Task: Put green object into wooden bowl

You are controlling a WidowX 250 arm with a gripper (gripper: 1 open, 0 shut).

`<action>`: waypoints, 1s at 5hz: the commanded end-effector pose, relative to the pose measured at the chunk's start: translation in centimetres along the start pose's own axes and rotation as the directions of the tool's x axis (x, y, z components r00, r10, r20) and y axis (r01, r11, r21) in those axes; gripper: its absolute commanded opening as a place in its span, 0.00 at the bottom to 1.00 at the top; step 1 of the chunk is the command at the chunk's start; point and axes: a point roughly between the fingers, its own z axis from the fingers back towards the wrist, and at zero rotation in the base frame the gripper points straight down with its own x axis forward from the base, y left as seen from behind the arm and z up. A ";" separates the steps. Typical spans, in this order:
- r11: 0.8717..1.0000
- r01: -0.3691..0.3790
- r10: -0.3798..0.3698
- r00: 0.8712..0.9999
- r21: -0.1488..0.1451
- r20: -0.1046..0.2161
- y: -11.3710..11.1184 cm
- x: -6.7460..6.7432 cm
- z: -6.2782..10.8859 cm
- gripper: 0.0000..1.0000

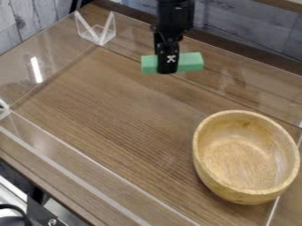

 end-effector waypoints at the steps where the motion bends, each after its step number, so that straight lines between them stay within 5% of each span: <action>1: 0.993 -0.097 0.094 0.995 0.072 0.043 0.6 -0.4 1.7 0.00; 3: 0.991 -0.112 0.107 0.992 0.076 0.068 1.8 -1.4 -1.4 0.00; 5: 0.997 -0.009 0.001 0.995 0.081 0.100 1.7 -1.5 -2.6 0.00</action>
